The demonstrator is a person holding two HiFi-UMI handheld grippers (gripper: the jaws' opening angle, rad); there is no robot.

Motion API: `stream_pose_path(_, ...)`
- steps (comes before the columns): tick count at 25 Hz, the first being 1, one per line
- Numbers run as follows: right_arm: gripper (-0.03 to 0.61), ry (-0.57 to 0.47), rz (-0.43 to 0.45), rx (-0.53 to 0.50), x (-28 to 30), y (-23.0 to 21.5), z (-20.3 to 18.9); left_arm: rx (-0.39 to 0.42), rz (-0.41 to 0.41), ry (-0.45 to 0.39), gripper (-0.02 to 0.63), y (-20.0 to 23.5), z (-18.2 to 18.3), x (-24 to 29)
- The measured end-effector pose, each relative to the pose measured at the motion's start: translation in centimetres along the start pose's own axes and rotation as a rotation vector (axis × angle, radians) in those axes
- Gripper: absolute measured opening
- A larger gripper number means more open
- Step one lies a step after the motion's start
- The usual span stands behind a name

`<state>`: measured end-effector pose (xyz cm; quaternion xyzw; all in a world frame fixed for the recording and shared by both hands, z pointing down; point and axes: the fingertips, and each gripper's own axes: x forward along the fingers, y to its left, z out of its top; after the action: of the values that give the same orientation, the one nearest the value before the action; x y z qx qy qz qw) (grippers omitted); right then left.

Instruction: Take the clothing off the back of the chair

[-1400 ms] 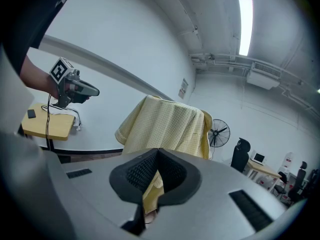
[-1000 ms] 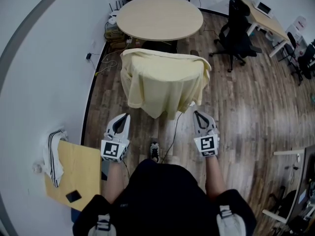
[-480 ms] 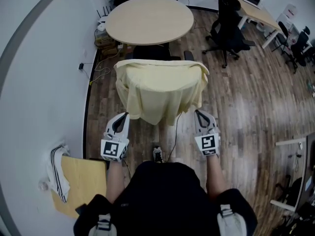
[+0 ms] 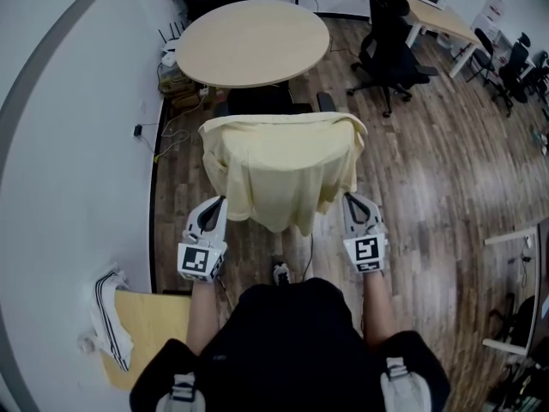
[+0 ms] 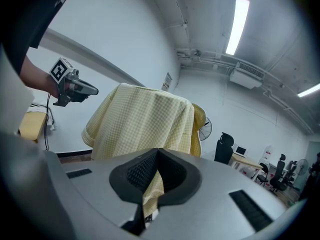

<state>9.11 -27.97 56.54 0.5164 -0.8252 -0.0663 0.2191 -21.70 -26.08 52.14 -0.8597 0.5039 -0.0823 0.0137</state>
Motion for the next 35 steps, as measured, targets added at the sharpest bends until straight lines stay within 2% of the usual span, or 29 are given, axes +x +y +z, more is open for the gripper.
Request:
stream_pose_path(14,-0.006,0.011,-0.033,-0.027,-0.1,0.6,0.2,-0.005,0.006,-0.032,0.000,1.9,-0.2,-0.7)
stream_pose_path(21,-0.006,0.022,-0.042,-0.006,-0.1,1.0,-0.3,-0.001,0.002,-0.038,0.000,2.2,-0.1,-0.6)
stream_pose_path(32,-0.006,0.023,-0.072,-0.002,0.6,-1.7,-0.7,0.006,0.003,-0.024,0.000,2.4,-0.3,1.2)
stream_pose_path(35,-0.006,0.011,-0.071,-0.012,1.1,-2.3,-0.5,0.003,0.014,-0.053,0.000,2.8,0.4,1.4)
